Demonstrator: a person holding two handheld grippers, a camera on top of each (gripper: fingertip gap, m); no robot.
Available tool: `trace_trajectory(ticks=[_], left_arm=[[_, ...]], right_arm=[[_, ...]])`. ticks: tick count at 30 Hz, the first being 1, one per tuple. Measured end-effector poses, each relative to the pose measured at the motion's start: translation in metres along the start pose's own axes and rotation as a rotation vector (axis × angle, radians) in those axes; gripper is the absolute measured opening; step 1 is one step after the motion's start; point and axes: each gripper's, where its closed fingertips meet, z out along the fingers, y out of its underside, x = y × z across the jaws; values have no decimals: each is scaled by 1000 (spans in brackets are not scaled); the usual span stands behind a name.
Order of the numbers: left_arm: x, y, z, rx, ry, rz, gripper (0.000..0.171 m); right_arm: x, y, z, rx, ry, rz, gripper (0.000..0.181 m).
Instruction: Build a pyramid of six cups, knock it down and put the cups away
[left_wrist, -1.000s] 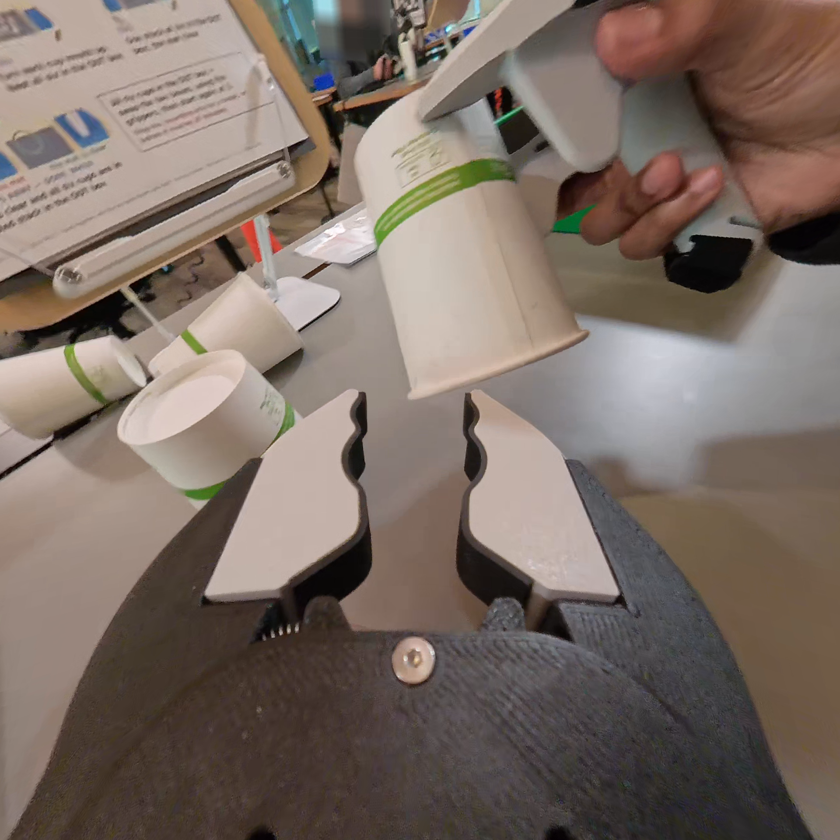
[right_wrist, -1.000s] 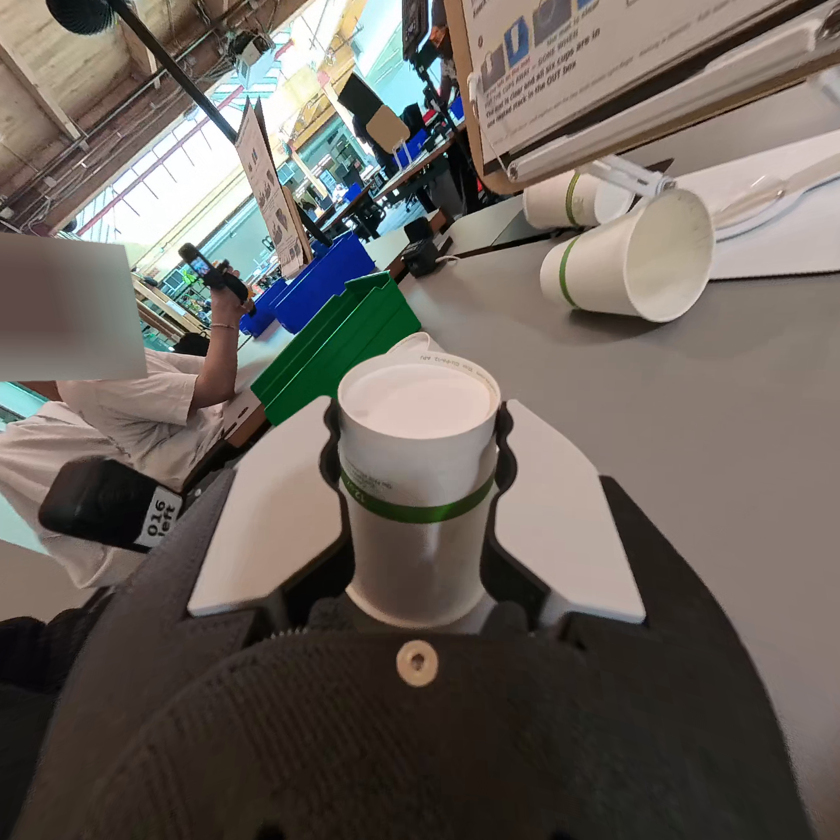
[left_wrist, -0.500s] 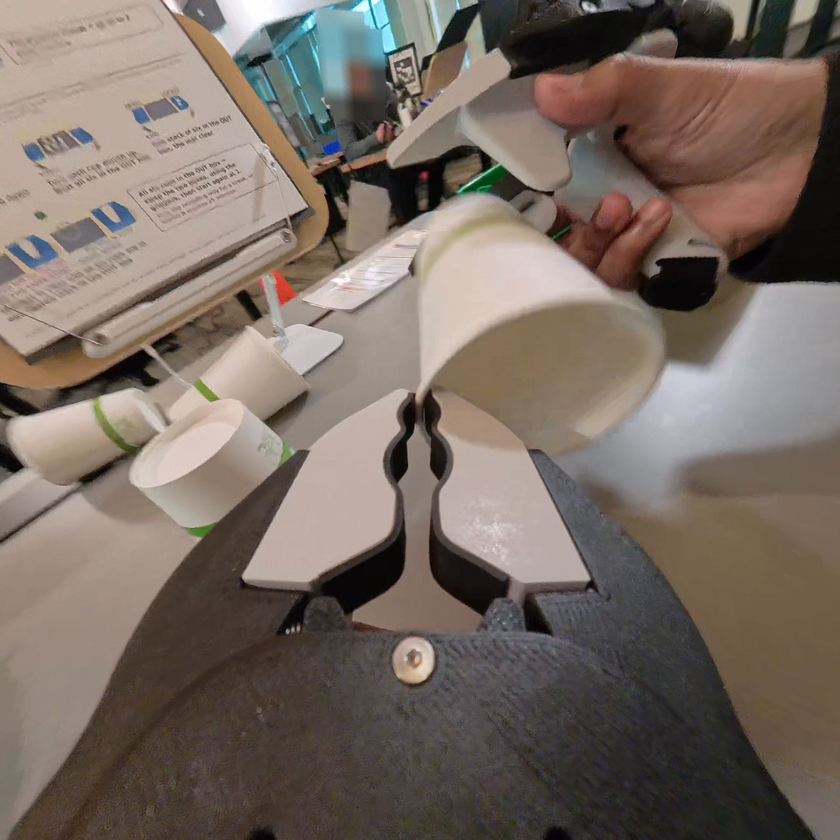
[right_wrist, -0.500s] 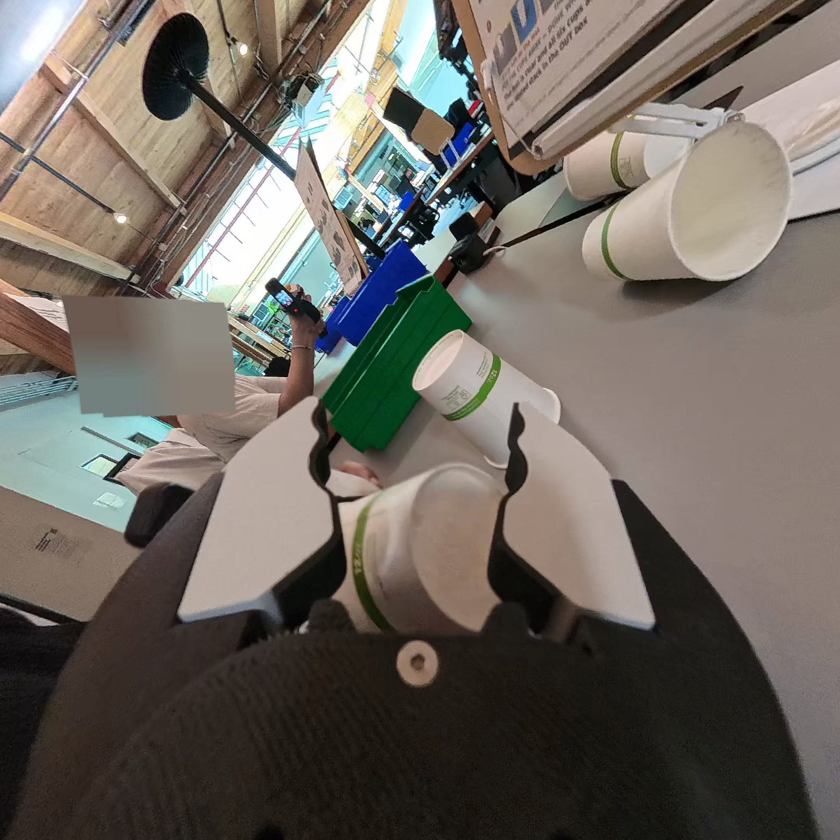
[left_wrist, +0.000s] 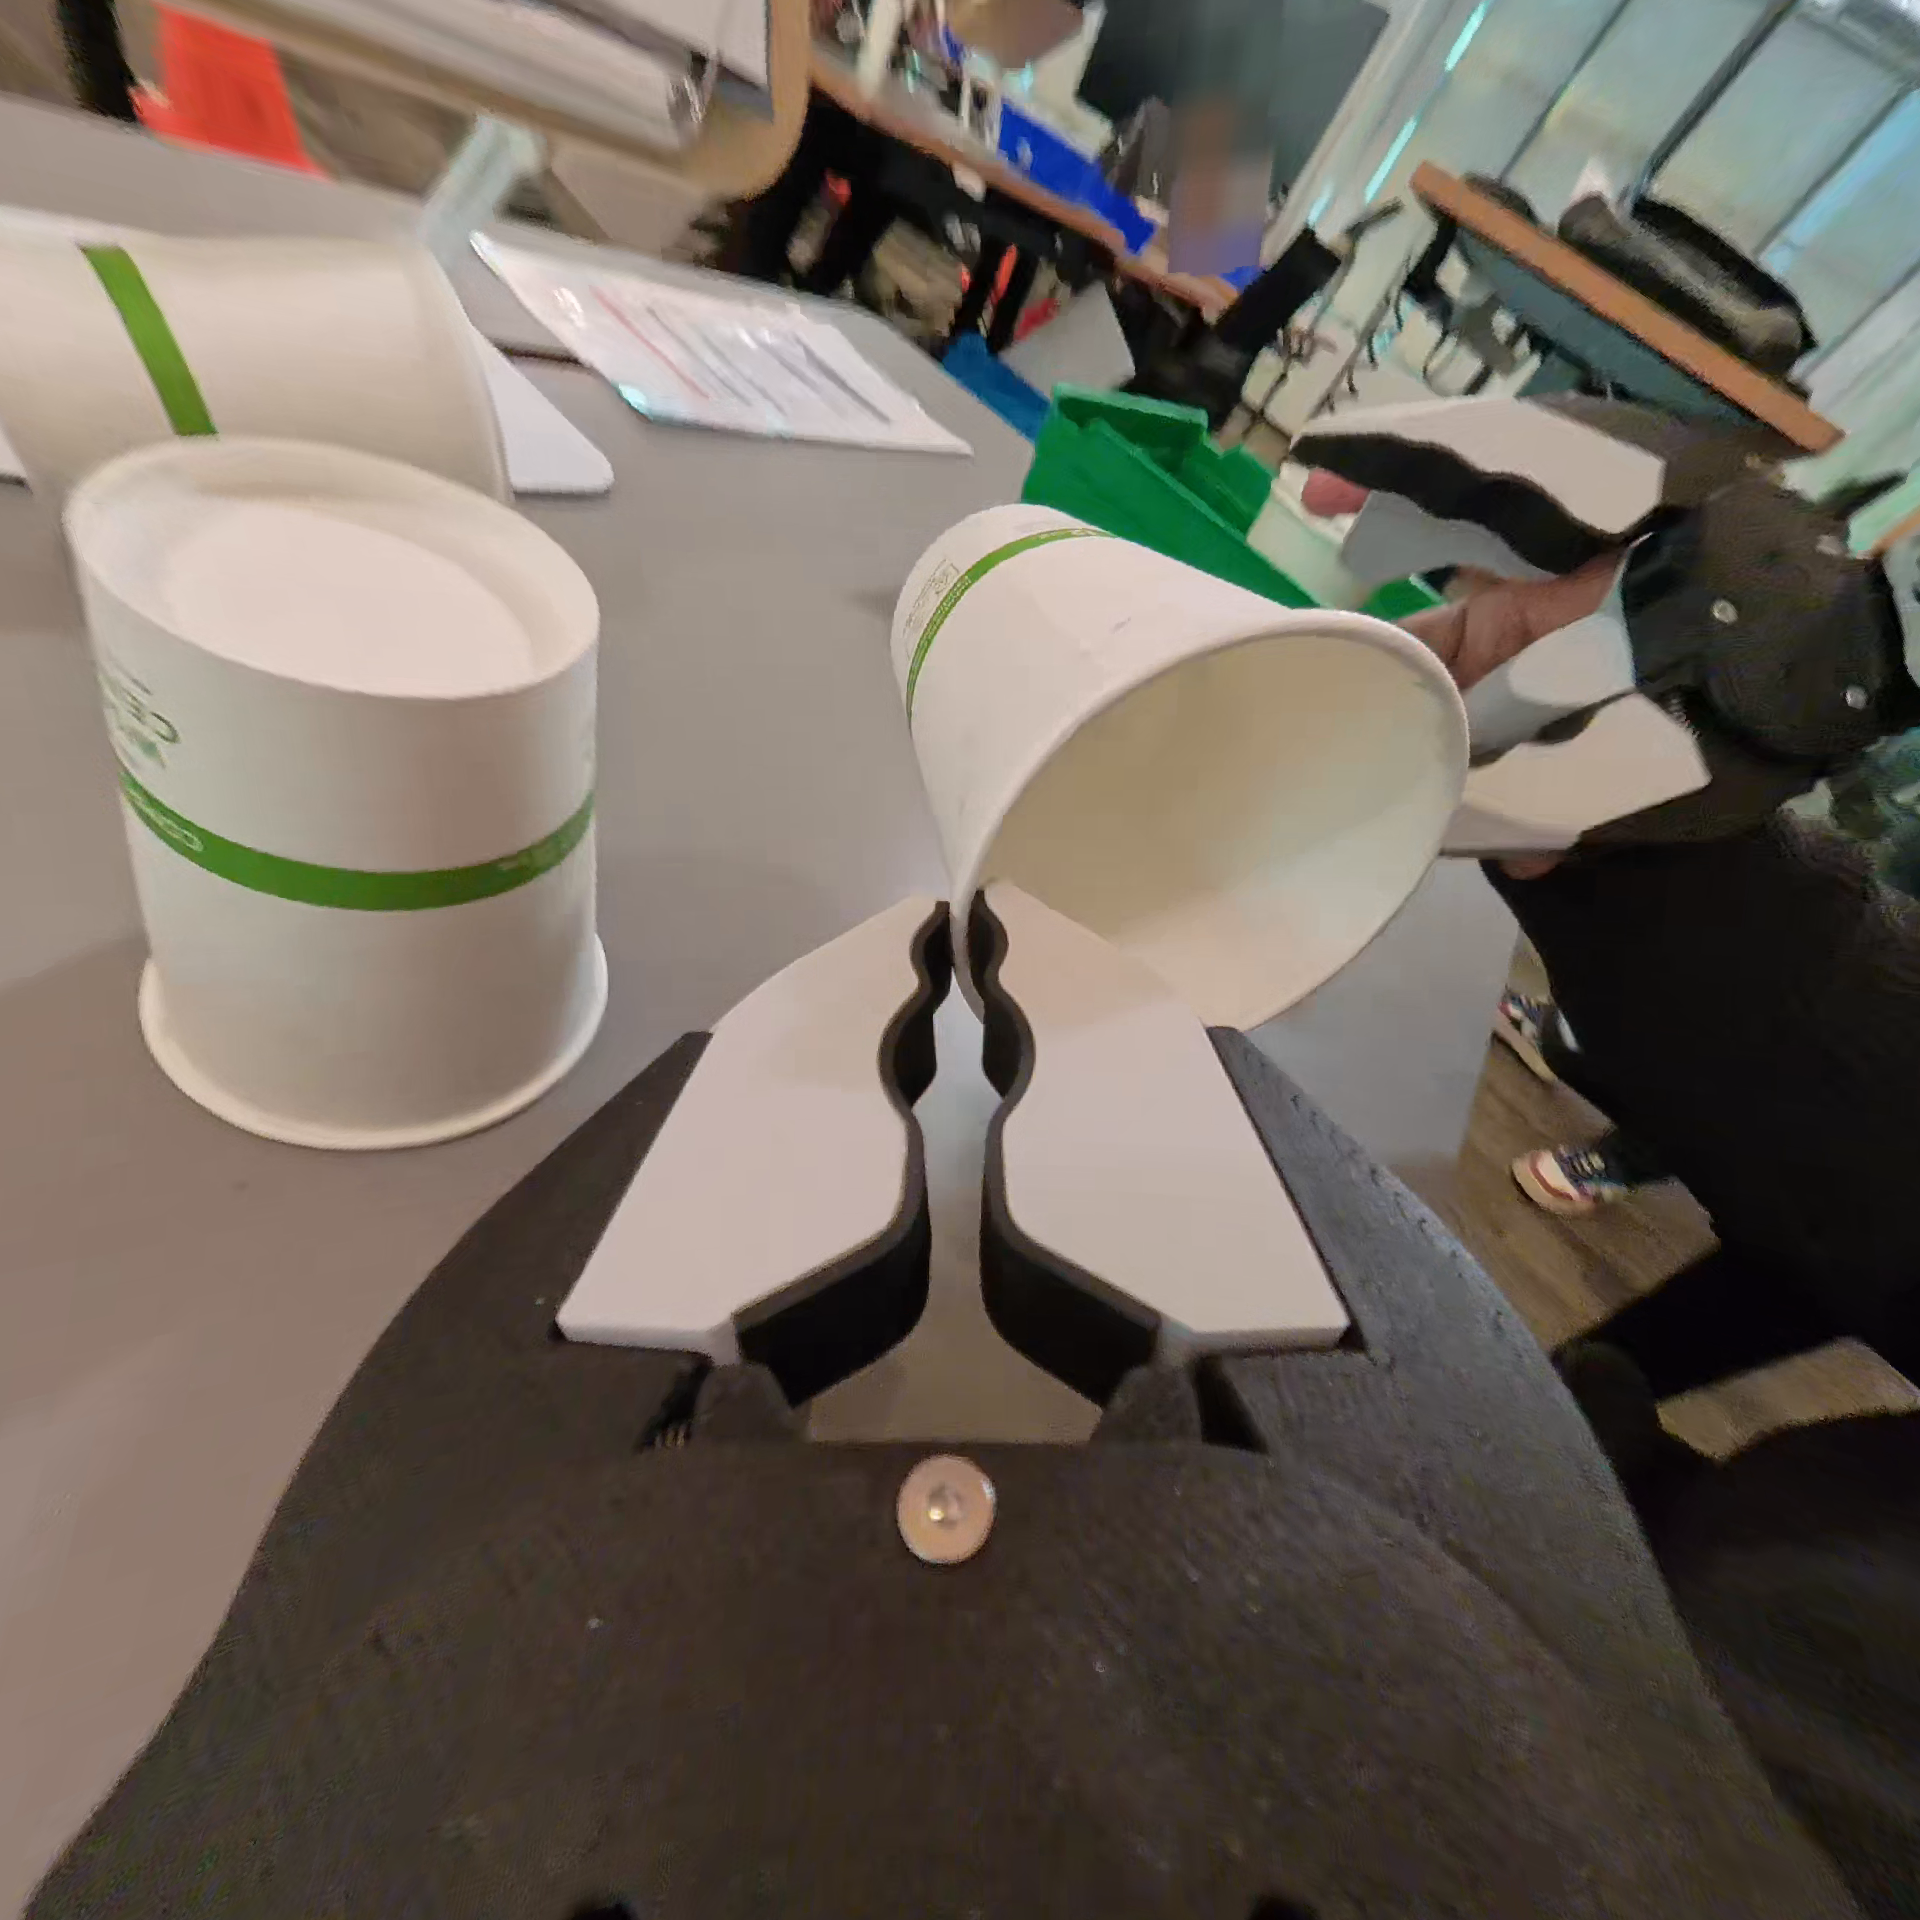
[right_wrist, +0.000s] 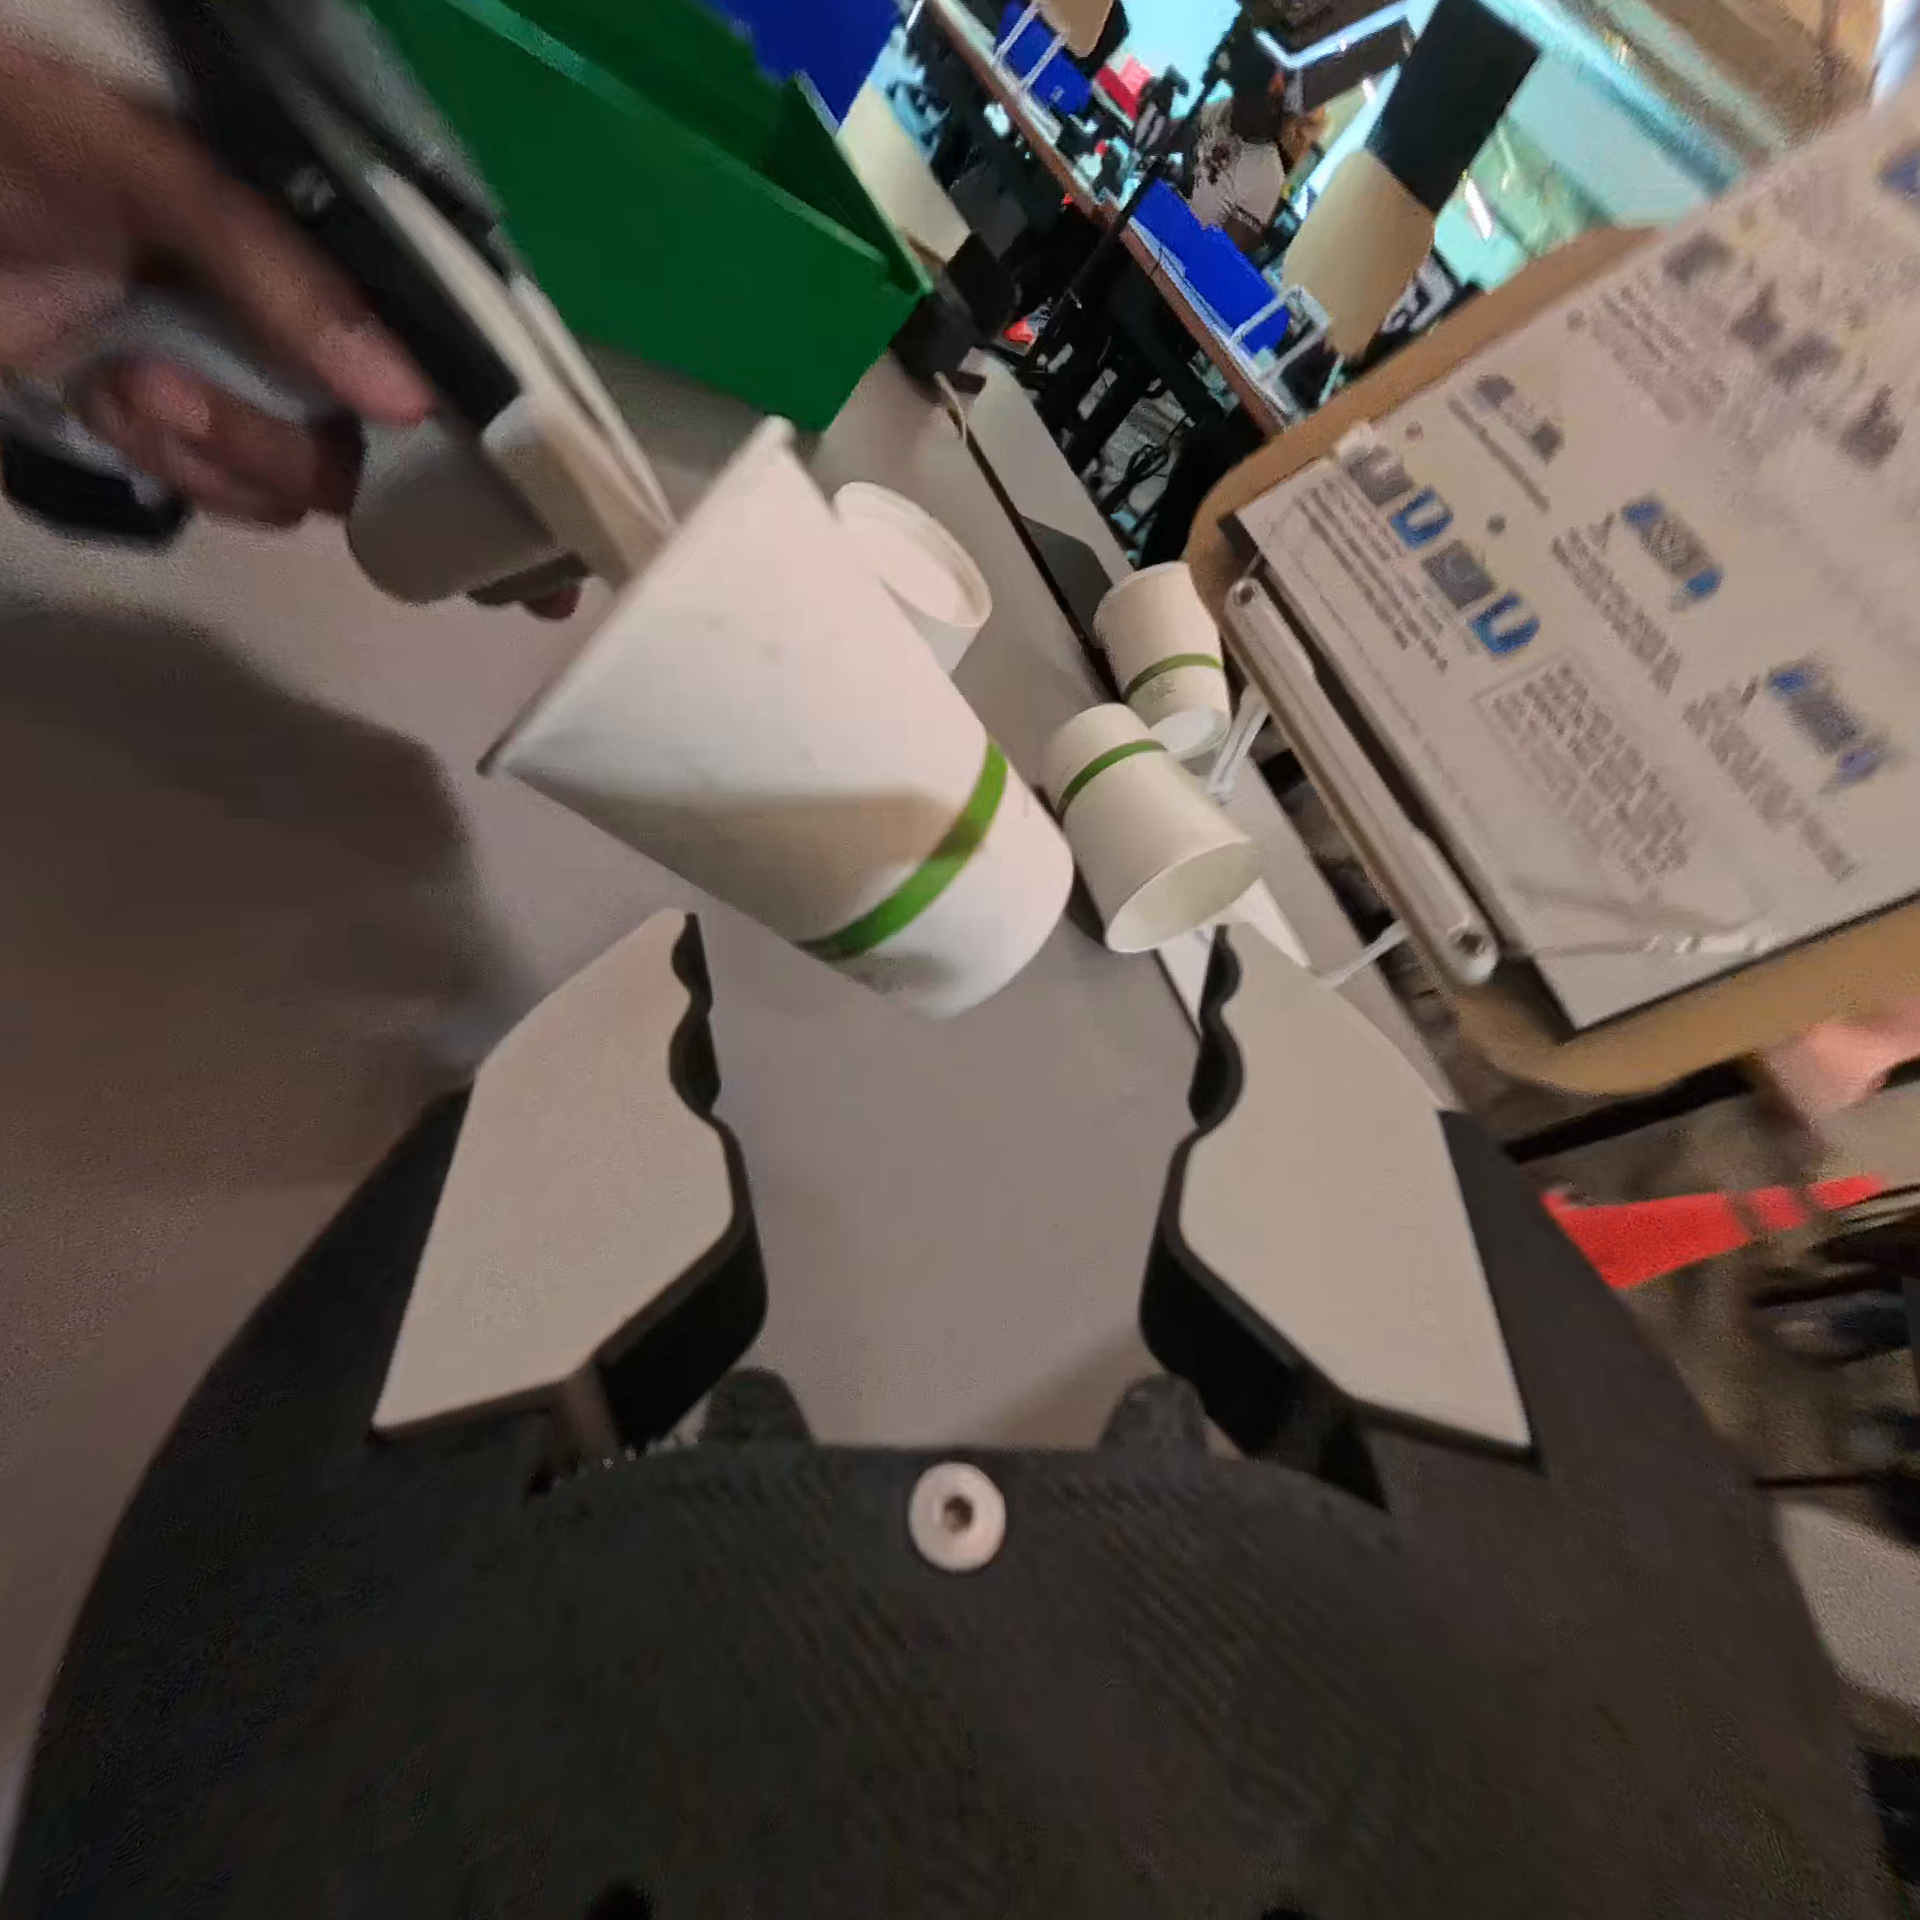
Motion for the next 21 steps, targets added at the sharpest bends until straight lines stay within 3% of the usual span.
trace_trajectory(ticks=[2, 5, 9, 12, 15, 18, 21], left_arm=[[2, 13, 4, -88, 29, -10, 4], [3, 31, 8, -199, 47, -38, 4], [13, 38, 9, -251, 113, -75, 5], [18, 46, 10, -300, 134, -67, 5], [14, 47, 10, -302, 112, -51, 5], [15, 36, 11, -216, 117, -60, 5], [11, 22, 10, -126, 63, 7, 36]], right_arm=[[-18, -4, 6, -4, 3, -148, 90], [-44, -4, 13, -37, -74, -228, 89], [-67, 14, 22, -140, -132, -347, 88], [-80, 14, 26, -137, -157, -383, 81], [-81, 13, 28, -139, -147, -386, 79], [-74, 15, 29, -136, -149, -303, 78], [-50, 13, 24, -102, -92, -181, 78]])
